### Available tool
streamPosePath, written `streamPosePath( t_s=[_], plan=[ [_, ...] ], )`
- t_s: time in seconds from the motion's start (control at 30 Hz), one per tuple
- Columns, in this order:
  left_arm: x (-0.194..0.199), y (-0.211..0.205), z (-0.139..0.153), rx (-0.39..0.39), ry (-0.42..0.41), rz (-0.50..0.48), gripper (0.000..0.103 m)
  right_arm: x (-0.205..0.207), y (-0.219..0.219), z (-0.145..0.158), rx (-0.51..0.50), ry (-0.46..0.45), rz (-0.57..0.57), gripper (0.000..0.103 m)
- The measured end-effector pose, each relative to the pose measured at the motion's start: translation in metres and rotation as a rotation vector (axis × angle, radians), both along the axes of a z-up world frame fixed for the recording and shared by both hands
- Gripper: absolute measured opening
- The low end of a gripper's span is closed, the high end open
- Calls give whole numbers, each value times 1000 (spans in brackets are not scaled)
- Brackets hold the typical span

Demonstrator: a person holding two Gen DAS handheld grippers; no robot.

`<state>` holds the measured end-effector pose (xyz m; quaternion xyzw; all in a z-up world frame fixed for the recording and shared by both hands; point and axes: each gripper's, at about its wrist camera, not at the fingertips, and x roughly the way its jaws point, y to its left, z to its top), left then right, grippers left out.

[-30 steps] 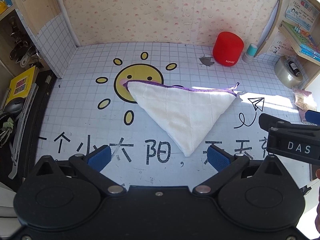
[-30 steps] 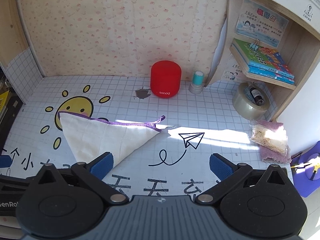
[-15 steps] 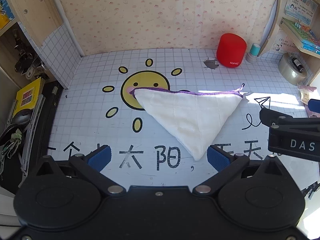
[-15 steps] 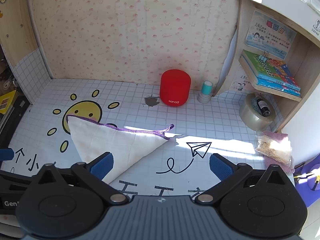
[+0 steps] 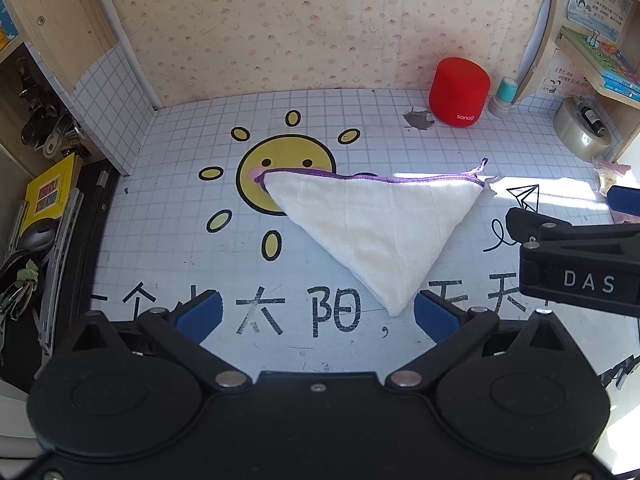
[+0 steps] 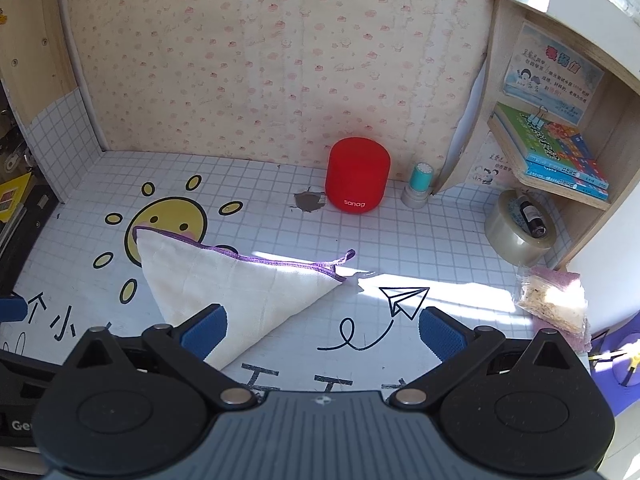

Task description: Fold towel

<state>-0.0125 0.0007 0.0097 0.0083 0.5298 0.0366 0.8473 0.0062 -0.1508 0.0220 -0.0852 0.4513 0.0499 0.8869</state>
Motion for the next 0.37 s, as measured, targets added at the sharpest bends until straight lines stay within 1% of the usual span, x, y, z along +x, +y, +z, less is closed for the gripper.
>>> streamPosePath(
  t_s=[0.13,0.17,0.37],
  plan=[
    [-5,0,-4,-16,-1,-12,101,1,2,-1,-7,1,3,103],
    [-7,-1,-5,-20,-2,-16,99,1,2,-1,-9,1,4,103],
    [-8,0,-5,-31,-4,-19,98,2,5,-3,-20,2,9,103]
  ],
)
